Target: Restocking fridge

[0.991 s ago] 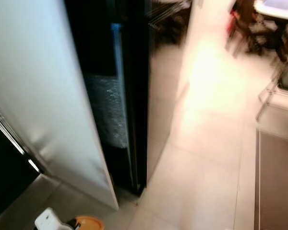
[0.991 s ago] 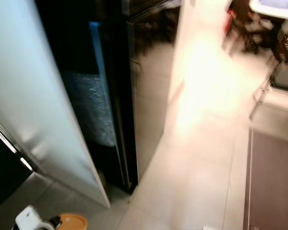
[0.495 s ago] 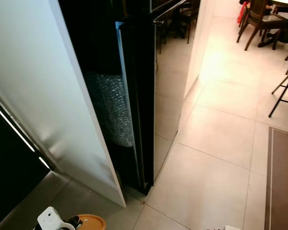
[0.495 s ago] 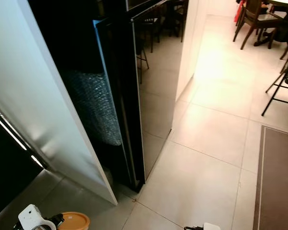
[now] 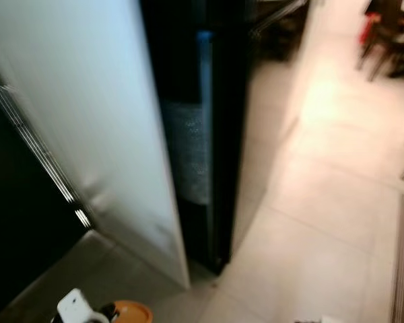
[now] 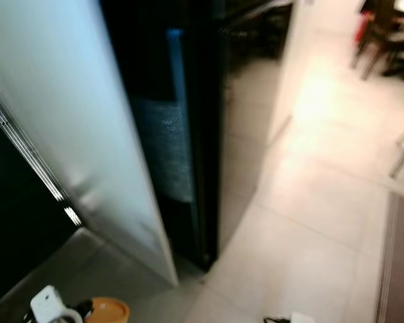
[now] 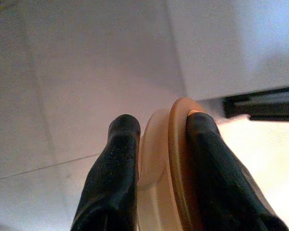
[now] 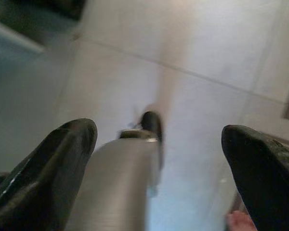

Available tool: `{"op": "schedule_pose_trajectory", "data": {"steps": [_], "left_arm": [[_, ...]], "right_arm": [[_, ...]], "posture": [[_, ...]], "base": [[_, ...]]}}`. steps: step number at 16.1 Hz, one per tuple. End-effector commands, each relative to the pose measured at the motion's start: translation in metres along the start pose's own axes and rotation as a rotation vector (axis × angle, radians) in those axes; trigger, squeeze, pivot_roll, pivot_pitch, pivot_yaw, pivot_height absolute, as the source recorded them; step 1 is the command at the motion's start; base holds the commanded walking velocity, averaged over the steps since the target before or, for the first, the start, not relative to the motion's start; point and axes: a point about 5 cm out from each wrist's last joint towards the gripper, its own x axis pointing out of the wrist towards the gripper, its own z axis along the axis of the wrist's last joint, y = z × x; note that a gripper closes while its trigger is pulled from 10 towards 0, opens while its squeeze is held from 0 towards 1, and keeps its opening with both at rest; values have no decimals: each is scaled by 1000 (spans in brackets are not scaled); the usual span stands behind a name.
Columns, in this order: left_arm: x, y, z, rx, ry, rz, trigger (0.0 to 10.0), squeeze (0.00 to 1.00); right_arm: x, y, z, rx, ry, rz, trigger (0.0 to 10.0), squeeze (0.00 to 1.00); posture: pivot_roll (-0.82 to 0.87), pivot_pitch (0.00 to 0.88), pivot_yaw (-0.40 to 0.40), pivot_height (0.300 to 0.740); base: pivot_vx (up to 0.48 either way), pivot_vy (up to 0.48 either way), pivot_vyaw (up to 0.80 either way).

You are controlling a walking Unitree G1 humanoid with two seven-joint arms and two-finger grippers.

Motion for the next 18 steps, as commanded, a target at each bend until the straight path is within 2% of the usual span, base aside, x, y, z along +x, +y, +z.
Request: {"op": "schedule_pose_trajectory", "data": {"steps": [1, 3, 13, 16, 18], "left_arm": [[1, -2, 3, -3, -5, -1, 10000, 0], [1, -2, 4, -10, -7, -1, 10000, 0], [1, -3, 4, 12, -6, -6, 10000, 0], [1, -4, 4, 30, -6, -8, 10000, 0], [1, -4, 4, 35, -6, -9, 10000, 0]], "right_arm": [[0, -1, -2, 5, 3, -9, 10000, 0], [0, 0, -1, -11, 7, -5, 10000, 0], [0, 0, -1, 9, -7, -16, 10000, 0], [0, -2, 1, 6, -29, -57, 10000, 0], [-1, -6, 2, 82, -81, -130, 10000, 0]], "posture": [[5, 0, 68, 740], [6, 0, 69, 740], [4, 0, 70, 740], [2, 0, 70, 740], [-2, 0, 69, 740]], "base": [[0, 371, -700], [0, 369, -763], [0, 358, 0], [0, 0, 0], [0, 0, 0]]}}
